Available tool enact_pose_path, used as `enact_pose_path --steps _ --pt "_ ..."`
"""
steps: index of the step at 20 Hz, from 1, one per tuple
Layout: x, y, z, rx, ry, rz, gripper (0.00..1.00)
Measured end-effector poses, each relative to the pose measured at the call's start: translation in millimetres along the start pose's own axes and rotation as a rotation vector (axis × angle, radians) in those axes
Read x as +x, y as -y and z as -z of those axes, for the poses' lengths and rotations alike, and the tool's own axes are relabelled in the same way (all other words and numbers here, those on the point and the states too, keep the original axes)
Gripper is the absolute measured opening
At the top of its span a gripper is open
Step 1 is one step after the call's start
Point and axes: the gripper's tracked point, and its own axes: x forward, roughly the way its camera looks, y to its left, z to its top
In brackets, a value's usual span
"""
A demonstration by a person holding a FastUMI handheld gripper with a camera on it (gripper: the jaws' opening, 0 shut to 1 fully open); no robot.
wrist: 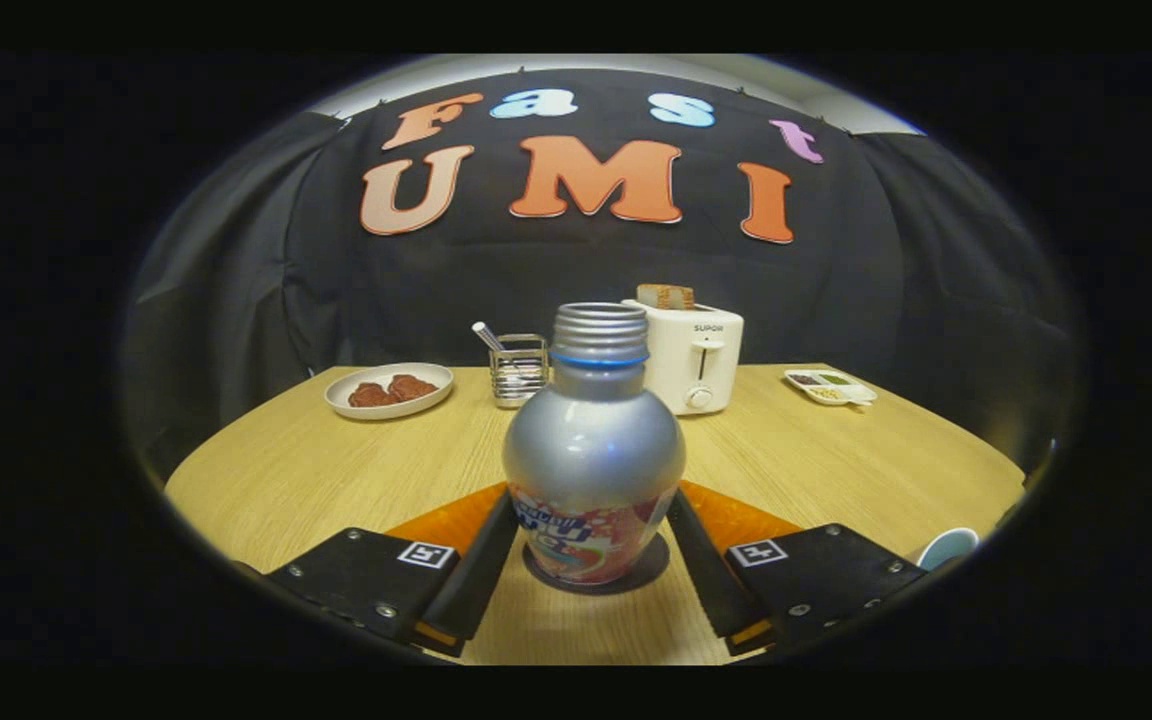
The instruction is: Take the bottle from table, then pour the juice into the cup, finally place the bottle on the coaster
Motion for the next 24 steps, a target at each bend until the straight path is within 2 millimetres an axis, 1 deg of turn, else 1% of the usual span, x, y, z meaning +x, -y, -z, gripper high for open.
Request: enact_pose_path --steps 1,2,4,6,9,12,16,18,20,22,24 --pt "-4 -1 0 0.002 0.002 0.003 0.87" --pt "-8 -1 -2 0.008 0.006 0.005 0.93" --pt "-19 -3 -5 0.021 0.013 0.007 0.97" --pt "-31 -5 -11 0.026 0.029 0.005 0.98" --pt "-58 -3 -17 0.037 0.053 0.022 0.97" --pt "-91 -7 -30 0.043 0.082 0.03 0.97" --pt "-144 -21 -61 0.011 0.147 0.037 0.97" --pt "-173 -34 -78 0.026 0.182 0.035 0.97" --pt "-199 -51 -91 0.073 0.209 0.0 0.97" --pt "-223 -63 -97 0.091 0.24 -0.023 0.97" --pt "-245 -69 -99 0.095 0.269 -0.034 0.97"
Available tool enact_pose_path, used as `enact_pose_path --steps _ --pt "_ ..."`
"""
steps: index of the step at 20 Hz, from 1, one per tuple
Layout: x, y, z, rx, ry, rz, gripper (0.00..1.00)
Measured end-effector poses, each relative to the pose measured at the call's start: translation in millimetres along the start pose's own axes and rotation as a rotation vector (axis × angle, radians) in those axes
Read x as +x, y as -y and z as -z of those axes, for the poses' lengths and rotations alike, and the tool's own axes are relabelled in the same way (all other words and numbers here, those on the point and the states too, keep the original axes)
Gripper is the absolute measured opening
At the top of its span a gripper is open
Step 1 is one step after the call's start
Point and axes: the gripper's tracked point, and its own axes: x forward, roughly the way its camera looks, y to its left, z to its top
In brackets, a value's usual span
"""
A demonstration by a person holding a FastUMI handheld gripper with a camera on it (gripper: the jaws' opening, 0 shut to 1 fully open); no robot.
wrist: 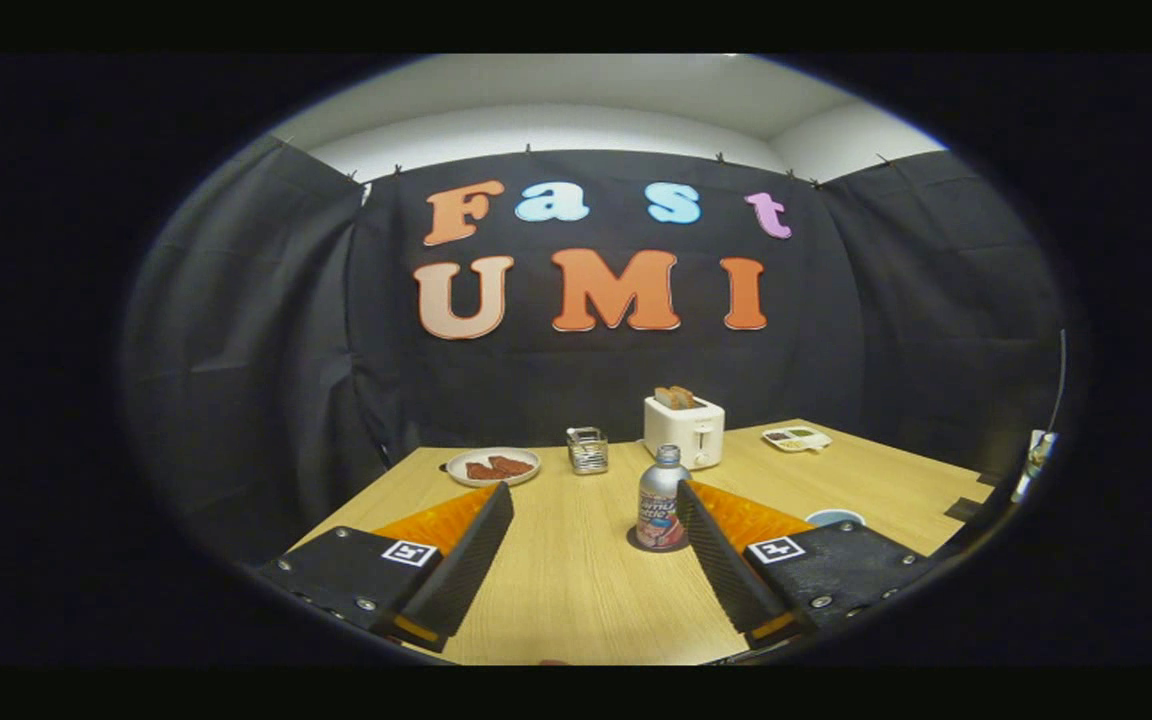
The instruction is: Take the bottle from table, then pour the juice into the cup, finally place the bottle on the coaster
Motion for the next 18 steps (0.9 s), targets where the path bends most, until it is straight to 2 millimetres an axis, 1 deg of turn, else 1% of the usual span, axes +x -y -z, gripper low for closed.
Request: enact_pose_path --steps 2,4,6,8,11,13,16,18 --pt "-16 -10 -6 0.021 0.031 -0.023 0.97" --pt "-28 -16 -5 0.027 0.048 -0.046 0.97" --pt "-36 -16 1 0.013 0.039 -0.046 0.97" --pt "-43 -14 1 0.011 0.039 -0.039 0.97" --pt "-47 -18 0 0.037 0.046 -0.053 0.97" --pt "-47 -13 2 0.022 0.042 -0.042 0.97" --pt "-46 -14 0 0.024 0.05 -0.049 0.97" --pt "-45 -11 2 0.019 0.047 -0.045 0.97"
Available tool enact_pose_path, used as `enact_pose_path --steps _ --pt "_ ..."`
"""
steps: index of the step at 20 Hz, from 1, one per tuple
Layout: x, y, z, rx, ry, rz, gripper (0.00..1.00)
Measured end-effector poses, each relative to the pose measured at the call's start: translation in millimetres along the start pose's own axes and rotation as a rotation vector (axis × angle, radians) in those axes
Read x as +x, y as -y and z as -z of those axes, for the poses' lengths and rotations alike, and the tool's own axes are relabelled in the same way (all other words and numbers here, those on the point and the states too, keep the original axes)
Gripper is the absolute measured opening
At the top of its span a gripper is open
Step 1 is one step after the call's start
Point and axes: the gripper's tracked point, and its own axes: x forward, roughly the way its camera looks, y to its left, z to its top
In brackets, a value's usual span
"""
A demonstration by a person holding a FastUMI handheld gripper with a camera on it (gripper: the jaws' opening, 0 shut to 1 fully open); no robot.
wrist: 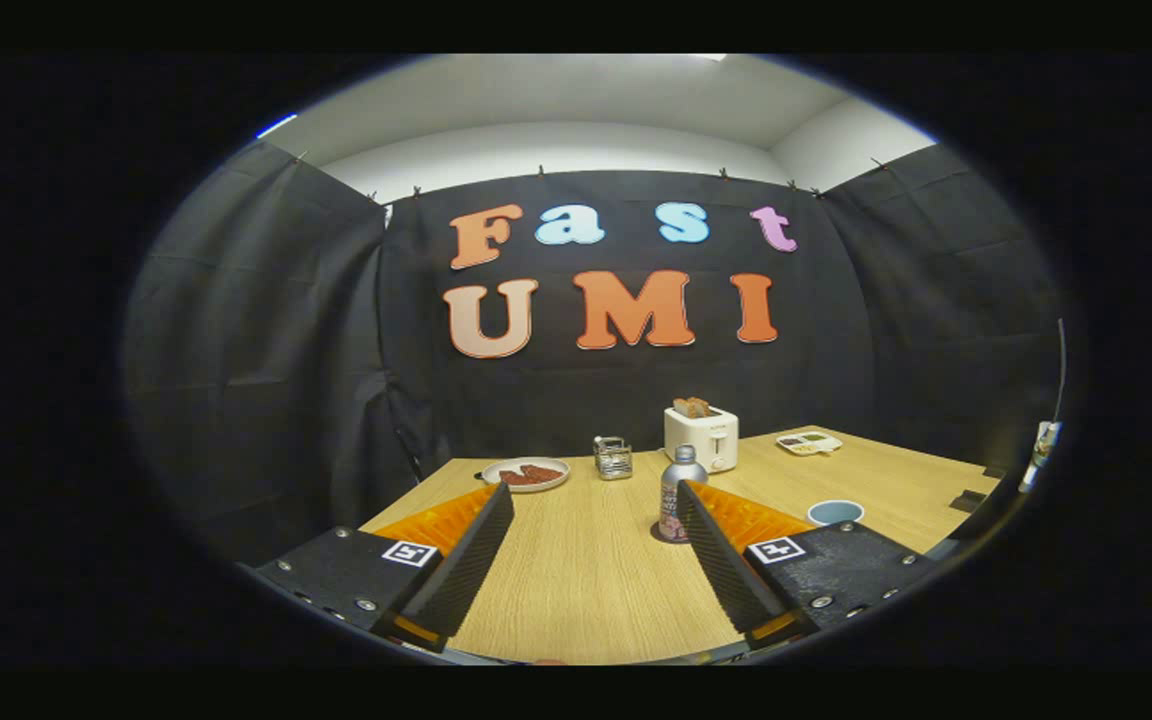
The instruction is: Take the bottle from table, then pour the juice into the cup, finally place the bottle on the coaster
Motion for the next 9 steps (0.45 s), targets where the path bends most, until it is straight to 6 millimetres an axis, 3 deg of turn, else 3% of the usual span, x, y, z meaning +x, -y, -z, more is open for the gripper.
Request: enact_pose_path --steps 9 --pt "1.4 -3.5 4.1 -0.005 -0.009 -0.004 0.97"
